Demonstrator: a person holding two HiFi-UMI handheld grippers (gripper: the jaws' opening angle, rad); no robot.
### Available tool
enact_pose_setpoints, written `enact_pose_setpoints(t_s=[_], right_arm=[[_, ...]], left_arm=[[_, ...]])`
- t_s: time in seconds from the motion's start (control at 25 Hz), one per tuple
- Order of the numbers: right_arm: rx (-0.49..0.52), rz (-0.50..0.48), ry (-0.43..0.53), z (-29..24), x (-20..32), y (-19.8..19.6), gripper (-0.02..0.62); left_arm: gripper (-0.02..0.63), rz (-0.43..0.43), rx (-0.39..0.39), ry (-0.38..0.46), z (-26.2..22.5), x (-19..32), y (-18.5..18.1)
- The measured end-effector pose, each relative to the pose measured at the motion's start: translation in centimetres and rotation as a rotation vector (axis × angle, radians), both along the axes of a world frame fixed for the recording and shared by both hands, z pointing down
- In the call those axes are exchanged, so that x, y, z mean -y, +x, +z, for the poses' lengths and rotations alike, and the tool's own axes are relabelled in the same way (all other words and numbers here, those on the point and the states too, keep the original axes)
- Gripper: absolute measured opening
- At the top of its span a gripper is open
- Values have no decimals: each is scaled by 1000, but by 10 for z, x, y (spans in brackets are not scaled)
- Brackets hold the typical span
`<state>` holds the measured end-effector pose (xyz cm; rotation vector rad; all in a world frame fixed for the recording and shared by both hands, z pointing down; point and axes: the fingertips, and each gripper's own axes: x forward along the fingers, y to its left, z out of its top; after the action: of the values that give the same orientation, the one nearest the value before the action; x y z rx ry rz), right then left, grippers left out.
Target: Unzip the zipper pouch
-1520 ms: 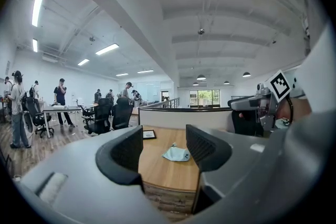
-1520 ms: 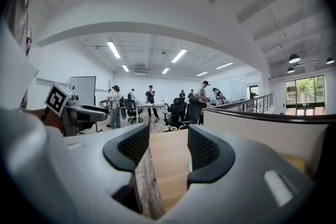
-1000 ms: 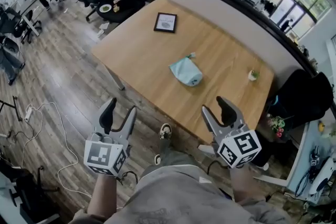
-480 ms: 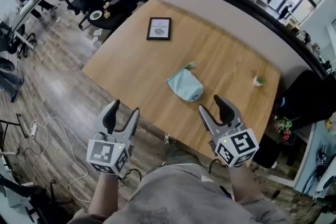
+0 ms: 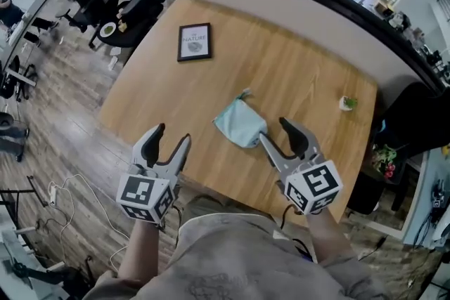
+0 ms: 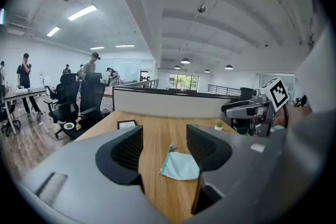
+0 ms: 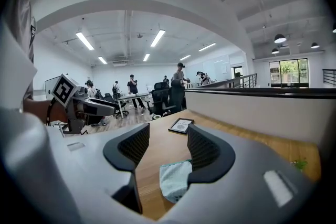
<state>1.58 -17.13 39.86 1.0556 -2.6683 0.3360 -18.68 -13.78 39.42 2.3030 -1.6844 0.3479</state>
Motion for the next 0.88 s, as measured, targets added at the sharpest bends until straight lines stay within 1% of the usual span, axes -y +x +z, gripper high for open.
enact_pose_setpoints(t_s=[0.12,0.32,0.56,0.72,0.88], right_arm=[[-2,22,-18,5,9,5,212],[-7,47,-44,11,17,8,212],[-23,73,-64,18,20,5,212],[-29,101,-95,27,18,-2,212],[-39,116,-125,40,17,-6,212]], left_arm=[[258,29,-15,-18,-1,14,8],[259,62,-13,-30,-4,28,10],[258,129,-24,-75,11,42,14],[259,178,-65,-138,31,49,14],[258,185,-129,-234,66,57,17]])
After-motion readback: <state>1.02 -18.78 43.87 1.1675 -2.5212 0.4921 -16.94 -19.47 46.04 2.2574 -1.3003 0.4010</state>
